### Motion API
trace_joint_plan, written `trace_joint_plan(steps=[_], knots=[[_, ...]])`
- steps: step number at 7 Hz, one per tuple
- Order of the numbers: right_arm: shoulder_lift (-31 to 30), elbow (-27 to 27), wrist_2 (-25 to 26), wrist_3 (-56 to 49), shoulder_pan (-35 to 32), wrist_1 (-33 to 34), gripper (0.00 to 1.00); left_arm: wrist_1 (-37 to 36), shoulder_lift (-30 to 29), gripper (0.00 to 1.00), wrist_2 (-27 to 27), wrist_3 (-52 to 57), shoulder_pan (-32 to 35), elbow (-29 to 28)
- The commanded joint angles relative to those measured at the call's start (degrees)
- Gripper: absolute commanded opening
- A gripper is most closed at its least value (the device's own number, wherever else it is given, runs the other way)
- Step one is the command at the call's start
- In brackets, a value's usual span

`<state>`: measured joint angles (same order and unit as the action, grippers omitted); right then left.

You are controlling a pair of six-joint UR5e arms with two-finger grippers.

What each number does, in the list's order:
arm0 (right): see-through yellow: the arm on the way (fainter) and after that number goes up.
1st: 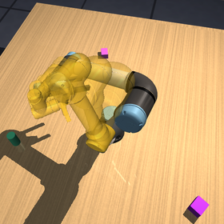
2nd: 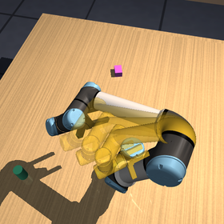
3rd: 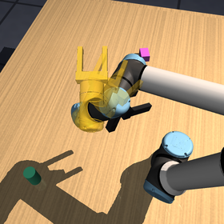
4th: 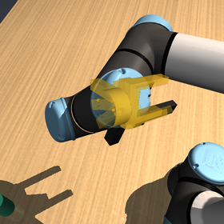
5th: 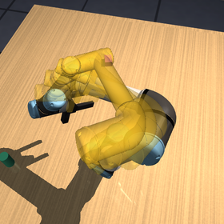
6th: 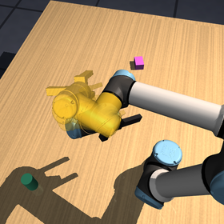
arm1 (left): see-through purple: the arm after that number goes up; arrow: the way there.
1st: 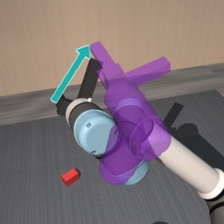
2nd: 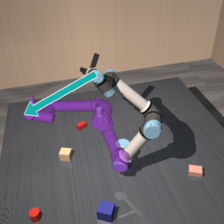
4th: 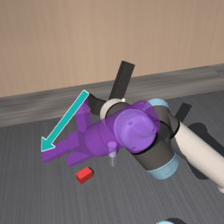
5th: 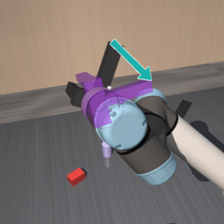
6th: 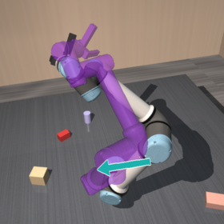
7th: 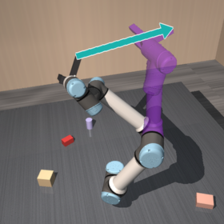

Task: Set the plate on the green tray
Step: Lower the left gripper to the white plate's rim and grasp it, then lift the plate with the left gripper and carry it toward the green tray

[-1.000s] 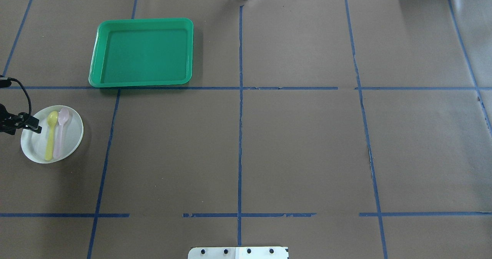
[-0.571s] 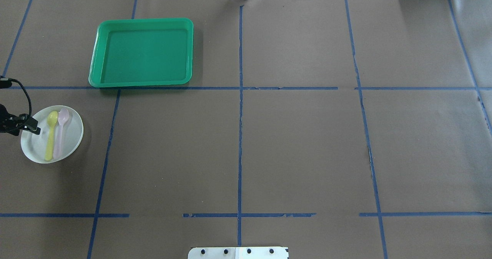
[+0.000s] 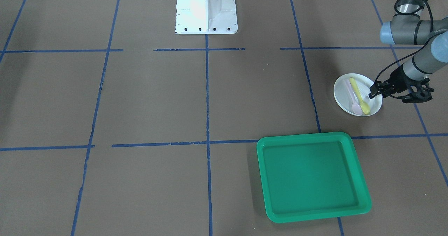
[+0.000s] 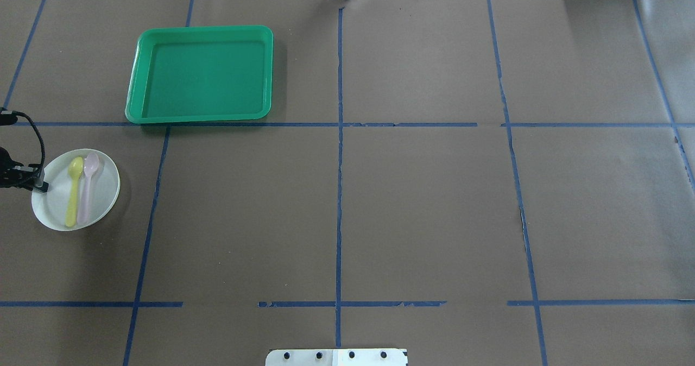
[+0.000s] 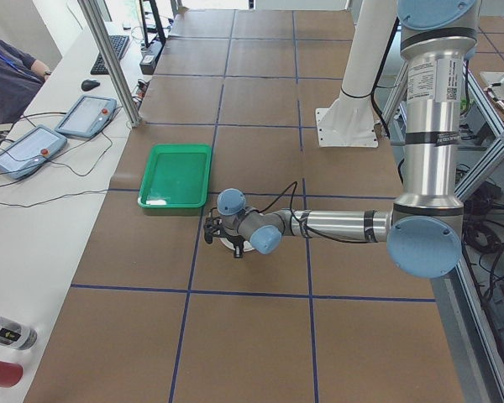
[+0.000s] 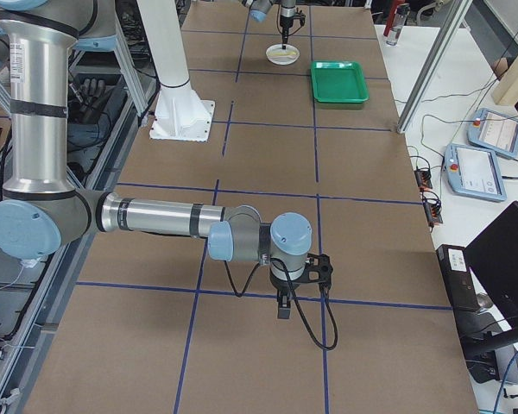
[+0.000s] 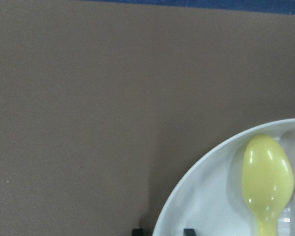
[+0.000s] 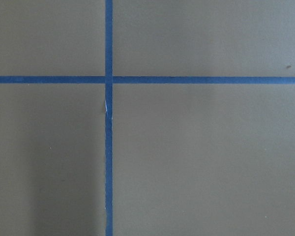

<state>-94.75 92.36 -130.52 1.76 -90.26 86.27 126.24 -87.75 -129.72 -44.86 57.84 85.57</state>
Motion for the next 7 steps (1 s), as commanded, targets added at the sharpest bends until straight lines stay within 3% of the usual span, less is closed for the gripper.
trace_joint_plan(steps=[1,7], knots=[[0.00,0.01,0.00,0.00,0.00,-0.05,1.00,-0.29,0.29,0.00,-0.62,0.48,0.17,0.82],[0.00,0.01,0.00,0.00,0.00,0.04,1.00,-1.62,0.39,0.00,-20.02,5.40,8.25,4.08]])
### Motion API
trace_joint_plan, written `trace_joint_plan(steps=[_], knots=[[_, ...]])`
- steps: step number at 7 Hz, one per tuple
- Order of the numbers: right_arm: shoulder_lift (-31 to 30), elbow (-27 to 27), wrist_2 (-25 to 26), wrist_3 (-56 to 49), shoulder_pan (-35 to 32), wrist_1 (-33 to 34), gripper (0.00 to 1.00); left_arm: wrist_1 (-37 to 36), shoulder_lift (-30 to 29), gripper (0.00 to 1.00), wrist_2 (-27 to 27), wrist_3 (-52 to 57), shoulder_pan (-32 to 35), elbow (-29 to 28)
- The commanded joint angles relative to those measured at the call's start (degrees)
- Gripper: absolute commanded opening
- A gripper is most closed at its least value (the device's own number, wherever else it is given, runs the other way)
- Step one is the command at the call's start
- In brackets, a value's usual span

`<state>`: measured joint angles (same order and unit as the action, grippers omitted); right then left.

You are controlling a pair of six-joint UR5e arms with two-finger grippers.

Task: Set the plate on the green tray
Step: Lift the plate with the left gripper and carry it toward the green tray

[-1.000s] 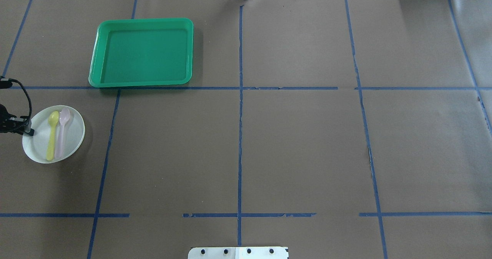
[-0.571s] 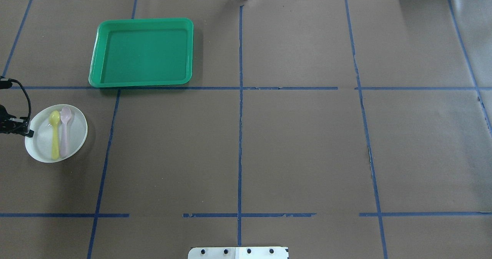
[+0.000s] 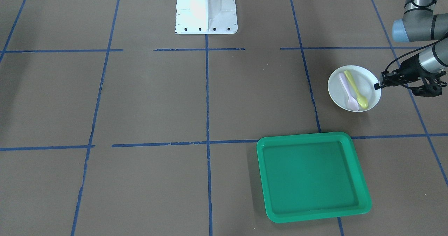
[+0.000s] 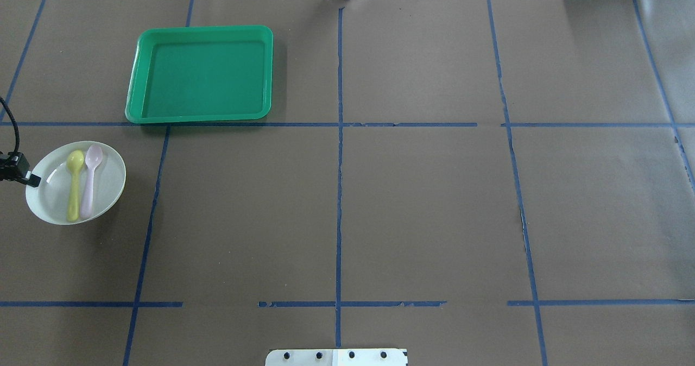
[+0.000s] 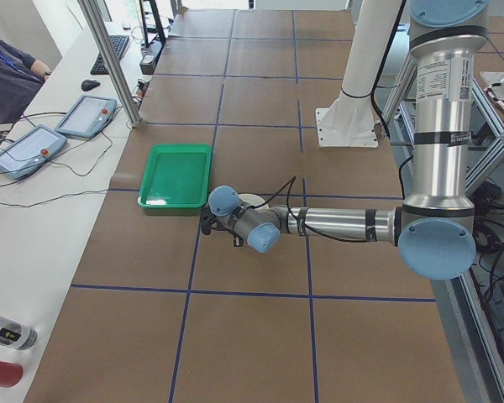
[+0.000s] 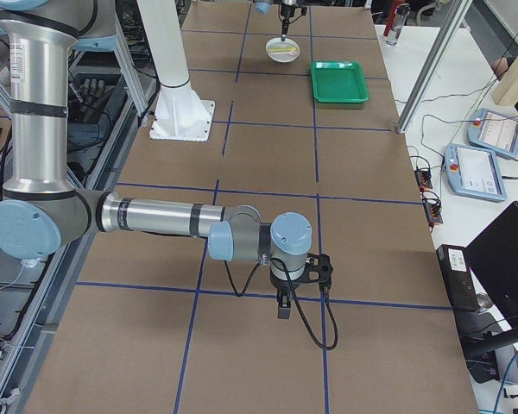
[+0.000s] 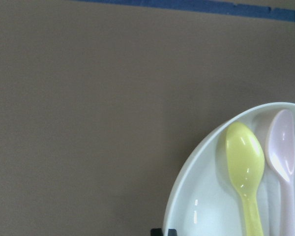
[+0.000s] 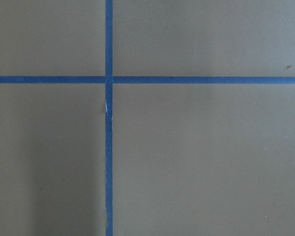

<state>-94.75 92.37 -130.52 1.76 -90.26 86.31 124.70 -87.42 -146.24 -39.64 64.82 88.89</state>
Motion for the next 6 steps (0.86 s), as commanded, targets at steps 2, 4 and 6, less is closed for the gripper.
trace_joint_plan(steps=[2,4,6], knots=[[0.00,0.00,0.00,0.00,0.00,0.00,1.00,-0.42,-0.90,0.00,-4.76,-0.35,3.03,1.11],[0.00,0.00,0.00,0.00,0.00,0.00,1.00,-7.49,-11.65,0.00,-3.88,-5.14,2.95,-1.16],[0.00,0.00,0.00,0.00,0.00,0.00,1.00,-7.63,-22.84,0.00,-2.83,-12.88,2.51,-10.88]])
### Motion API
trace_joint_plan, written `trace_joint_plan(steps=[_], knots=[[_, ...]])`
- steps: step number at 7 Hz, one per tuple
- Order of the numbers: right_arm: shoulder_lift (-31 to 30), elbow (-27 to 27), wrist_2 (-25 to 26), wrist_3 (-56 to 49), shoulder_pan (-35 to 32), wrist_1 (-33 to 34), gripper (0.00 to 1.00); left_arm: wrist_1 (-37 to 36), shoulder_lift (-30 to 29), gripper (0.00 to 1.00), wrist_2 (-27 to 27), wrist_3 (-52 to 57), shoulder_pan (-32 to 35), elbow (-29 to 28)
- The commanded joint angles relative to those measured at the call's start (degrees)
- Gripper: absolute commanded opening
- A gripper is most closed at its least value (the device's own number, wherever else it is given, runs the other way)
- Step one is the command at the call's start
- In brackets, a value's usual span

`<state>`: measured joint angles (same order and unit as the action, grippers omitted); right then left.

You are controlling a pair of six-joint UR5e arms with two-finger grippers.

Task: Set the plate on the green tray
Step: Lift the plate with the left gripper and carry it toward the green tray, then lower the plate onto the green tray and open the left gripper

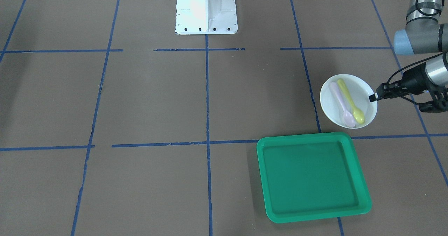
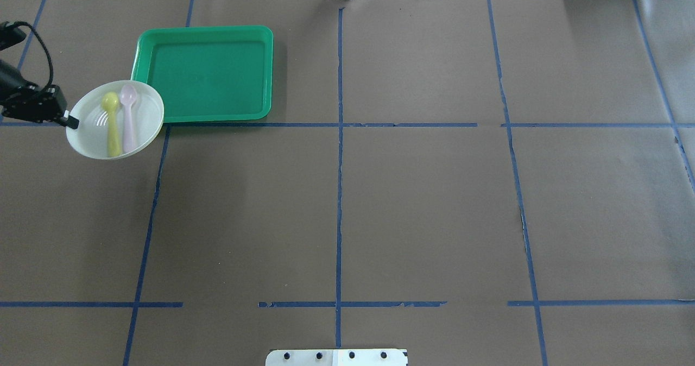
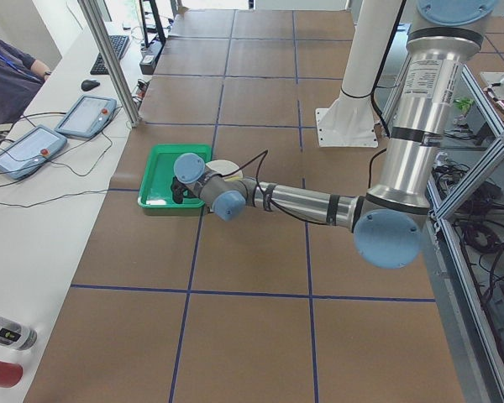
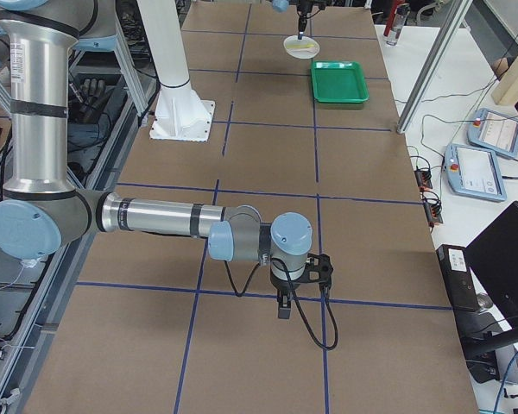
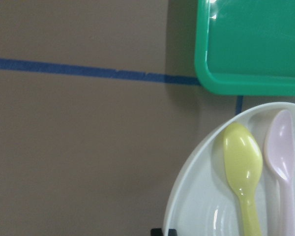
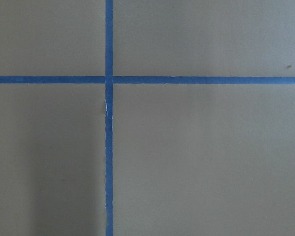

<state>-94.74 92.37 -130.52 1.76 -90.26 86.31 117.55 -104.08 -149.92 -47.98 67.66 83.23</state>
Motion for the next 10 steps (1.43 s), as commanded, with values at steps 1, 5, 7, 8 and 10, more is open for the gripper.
trace_joint_plan(steps=[1,5,7,8,10], knots=[[0.00,0.00,0.00,0.00,0.00,-0.09,1.00,-0.30,-10.92,0.00,4.16,-7.54,-0.42,-9.36],[0.00,0.00,0.00,0.00,0.00,0.00,1.00,19.80,-15.97,0.00,16.29,-33.36,-5.95,-21.86],[0.00,0.00,0.00,0.00,0.00,0.00,1.00,23.31,-17.12,0.00,18.41,-39.70,-7.62,-24.07],[0.00,0.00,0.00,0.00,0.00,0.00,1.00,24.82,-17.30,0.00,19.30,-40.43,-8.50,-24.69],[0.00,0.00,0.00,0.00,0.00,0.00,1.00,24.92,-17.21,0.00,18.70,-40.35,-8.51,-24.61]])
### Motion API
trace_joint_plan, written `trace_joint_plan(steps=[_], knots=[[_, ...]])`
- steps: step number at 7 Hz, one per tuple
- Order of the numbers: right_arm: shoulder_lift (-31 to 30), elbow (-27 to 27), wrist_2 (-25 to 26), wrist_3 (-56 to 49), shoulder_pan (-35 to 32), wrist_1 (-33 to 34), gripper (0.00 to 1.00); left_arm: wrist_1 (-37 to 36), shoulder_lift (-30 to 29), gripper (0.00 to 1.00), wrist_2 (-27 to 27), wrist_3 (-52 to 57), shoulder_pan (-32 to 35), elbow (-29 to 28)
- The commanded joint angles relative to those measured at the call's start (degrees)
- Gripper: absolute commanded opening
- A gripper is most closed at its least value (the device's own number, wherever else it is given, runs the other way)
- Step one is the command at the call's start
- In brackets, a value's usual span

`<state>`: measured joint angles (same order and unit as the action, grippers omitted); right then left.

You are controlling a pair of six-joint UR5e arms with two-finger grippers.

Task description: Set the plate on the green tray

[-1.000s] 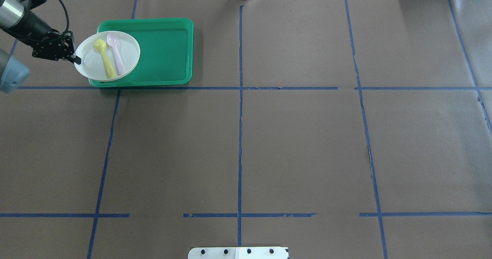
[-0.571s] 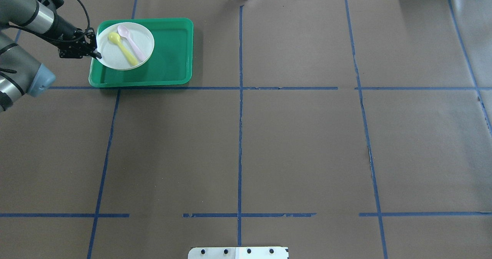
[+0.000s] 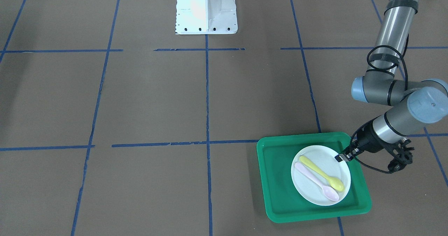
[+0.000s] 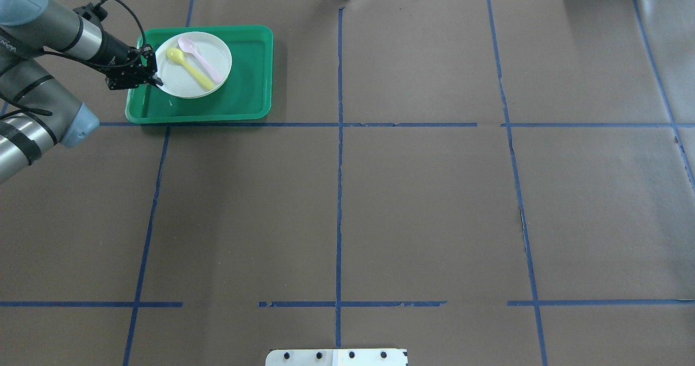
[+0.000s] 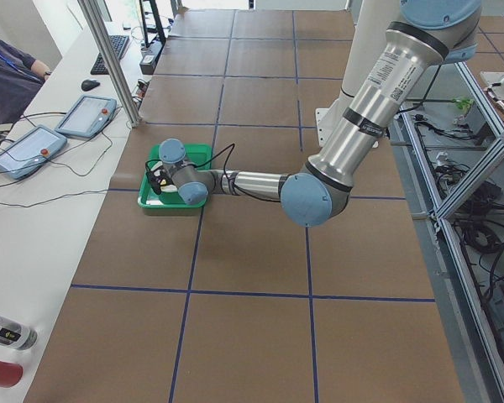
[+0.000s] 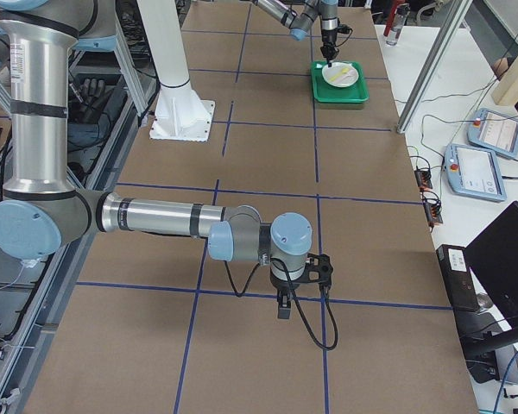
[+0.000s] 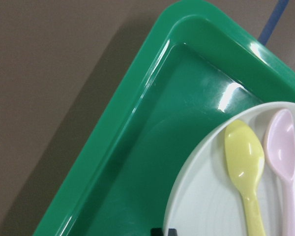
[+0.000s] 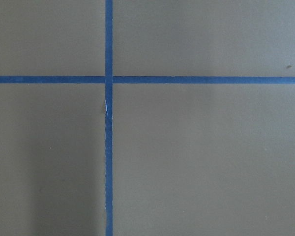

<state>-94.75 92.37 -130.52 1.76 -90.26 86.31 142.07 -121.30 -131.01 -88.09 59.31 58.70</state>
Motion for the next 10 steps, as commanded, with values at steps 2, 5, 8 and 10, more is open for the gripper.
trace_joint_plan(steps=[2,5,8,10], knots=[[0.00,0.00,0.00,0.00,0.00,0.00,1.00,1.89,0.80,1.00,-0.21,0.90,-0.42,1.06],[0.00,0.00,0.00,0.00,0.00,0.00,1.00,0.32,7.26,1.00,-1.78,9.94,2.73,12.95],[0.09,0.00,0.00,0.00,0.00,0.00,1.00,-18.91,8.97,1.00,-1.18,37.28,10.54,24.58],[0.09,0.00,0.00,0.00,0.00,0.00,1.00,-28.75,11.85,1.00,-0.31,52.98,14.23,28.55]])
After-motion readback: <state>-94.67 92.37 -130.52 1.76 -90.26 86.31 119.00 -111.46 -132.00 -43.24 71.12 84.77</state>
